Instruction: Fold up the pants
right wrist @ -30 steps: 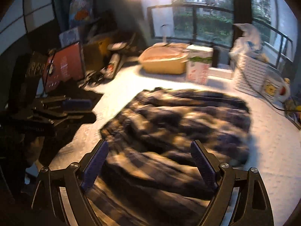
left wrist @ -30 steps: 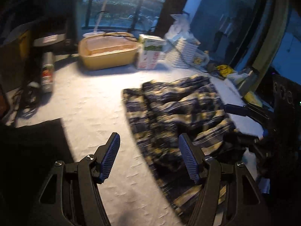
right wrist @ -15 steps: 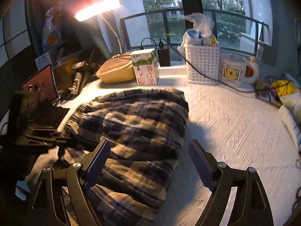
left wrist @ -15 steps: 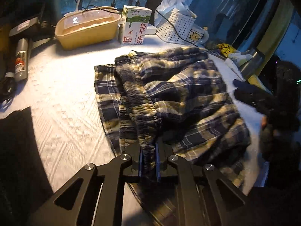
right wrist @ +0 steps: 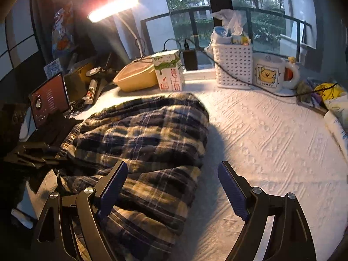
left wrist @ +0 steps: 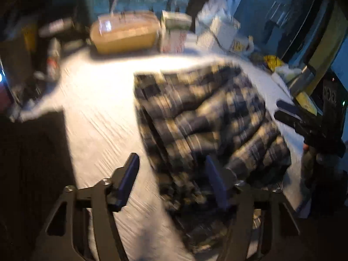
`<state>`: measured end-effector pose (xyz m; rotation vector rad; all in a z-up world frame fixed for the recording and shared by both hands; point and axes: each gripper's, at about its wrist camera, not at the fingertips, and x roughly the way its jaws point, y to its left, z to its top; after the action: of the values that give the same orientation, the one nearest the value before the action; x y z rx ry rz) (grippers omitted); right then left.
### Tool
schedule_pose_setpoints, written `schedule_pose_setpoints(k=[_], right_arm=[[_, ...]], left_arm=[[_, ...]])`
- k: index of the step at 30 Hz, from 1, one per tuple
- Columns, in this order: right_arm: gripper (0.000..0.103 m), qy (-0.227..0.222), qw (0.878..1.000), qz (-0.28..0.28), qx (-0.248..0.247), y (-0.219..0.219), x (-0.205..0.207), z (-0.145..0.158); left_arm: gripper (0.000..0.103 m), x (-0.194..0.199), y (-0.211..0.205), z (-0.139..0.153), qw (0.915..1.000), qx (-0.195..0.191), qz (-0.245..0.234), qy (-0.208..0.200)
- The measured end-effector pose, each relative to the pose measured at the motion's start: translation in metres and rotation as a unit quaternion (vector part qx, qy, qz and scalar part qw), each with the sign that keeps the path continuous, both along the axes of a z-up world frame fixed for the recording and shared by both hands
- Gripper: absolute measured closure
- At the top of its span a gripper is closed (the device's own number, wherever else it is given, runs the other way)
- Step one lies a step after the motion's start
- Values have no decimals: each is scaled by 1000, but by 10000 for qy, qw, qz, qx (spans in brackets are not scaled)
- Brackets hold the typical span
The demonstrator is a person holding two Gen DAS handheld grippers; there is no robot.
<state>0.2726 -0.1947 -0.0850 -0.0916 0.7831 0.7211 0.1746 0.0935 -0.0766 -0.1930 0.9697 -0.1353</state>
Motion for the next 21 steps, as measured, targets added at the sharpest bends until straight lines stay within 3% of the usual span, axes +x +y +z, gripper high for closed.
schedule_pose_setpoints(k=[6,11,13,16,17,18,21], right_arm=[[18,-265,9996,57,-119,0,15,9],[33,-715,9951,513,-458,28,37,23],[33,-676,9937,631,-638,39,49,23],[35,-661,9912,813,-812,55,66,20],[41,-648,9903,905,-833,60,71,19],[47,-626,9892,1005,-860,65,76,17],[47,-449,9815,1519,-1077,82,83,6]], left_arm=[[39,39,18,7,9982,158,-225,-529],[39,70,14,-8,9963,391,-553,-535],[40,71,9,-8,9939,459,-749,-661],[73,70,2,-8,9912,600,-937,-711],[83,70,2,-8,9911,608,-953,-706],[87,70,2,-7,9912,557,-970,-705],[97,69,1,-3,9911,493,-994,-731]])
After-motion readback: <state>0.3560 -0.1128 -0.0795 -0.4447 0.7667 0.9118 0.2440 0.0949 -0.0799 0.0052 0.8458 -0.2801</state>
